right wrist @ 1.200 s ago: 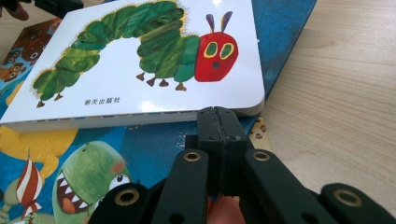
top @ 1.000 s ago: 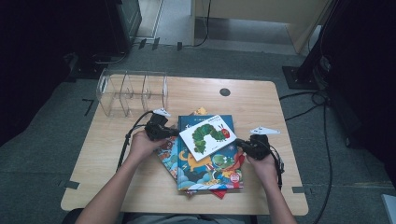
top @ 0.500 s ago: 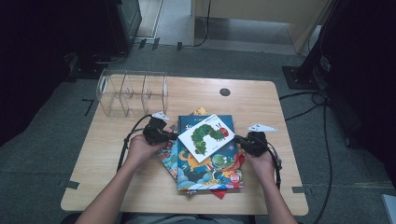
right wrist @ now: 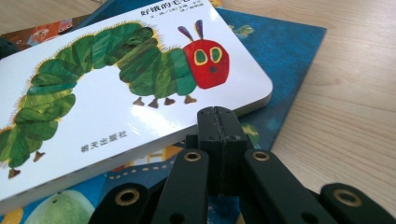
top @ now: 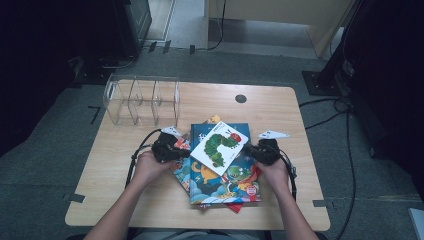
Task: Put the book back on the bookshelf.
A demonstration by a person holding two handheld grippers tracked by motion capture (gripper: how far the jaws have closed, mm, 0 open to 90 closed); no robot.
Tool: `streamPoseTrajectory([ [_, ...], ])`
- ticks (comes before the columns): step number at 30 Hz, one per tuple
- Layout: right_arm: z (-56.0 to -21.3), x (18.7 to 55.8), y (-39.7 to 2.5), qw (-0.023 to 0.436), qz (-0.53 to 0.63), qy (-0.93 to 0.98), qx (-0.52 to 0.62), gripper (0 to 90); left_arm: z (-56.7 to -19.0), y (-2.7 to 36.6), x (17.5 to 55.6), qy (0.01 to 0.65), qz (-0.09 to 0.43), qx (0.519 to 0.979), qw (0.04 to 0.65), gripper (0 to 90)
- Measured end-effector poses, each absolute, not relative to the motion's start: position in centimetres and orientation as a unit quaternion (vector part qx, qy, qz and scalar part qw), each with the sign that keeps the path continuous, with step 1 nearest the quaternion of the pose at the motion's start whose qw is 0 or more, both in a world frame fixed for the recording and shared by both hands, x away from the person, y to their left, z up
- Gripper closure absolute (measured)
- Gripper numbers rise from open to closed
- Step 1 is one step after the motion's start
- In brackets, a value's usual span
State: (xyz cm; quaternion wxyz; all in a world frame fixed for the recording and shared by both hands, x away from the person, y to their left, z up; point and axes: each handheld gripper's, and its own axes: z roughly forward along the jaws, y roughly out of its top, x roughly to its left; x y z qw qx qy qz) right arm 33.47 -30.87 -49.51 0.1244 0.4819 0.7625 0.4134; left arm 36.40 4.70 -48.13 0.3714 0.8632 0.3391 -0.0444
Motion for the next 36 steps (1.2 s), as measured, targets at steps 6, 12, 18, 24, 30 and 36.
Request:
streamPoseTrajectory([
  [6,-49.4,33.9,-30.0,0.117,0.413,0.773,0.467,90.0,-48.0,4.8,35.4,0.34,-0.046,0.865,0.366,89.9],
  [12,-49.4,34.3,-29.1,0.112,0.415,0.78,0.455,90.0,-47.8,4.8,34.4,0.346,-0.044,0.863,0.364,89.5],
  [18,-49.4,34.8,-28.3,0.102,0.416,0.787,0.444,90.0,-47.7,4.9,33.6,0.353,-0.04,0.864,0.356,88.1],
  [24,-49.4,35.1,-27.7,0.095,0.419,0.789,0.44,90.0,-47.5,5.2,33.3,0.361,-0.031,0.866,0.345,83.1],
  [30,-49.4,35.1,-27.2,0.101,0.415,0.795,0.431,90.0,-47.4,5.8,33.9,0.387,-0.032,0.853,0.348,63.5],
  [36,-49.2,34.9,-27.3,0.097,0.411,0.797,0.432,90.0,-47.0,6.5,34.7,0.405,-0.019,0.835,0.373,46.3],
])
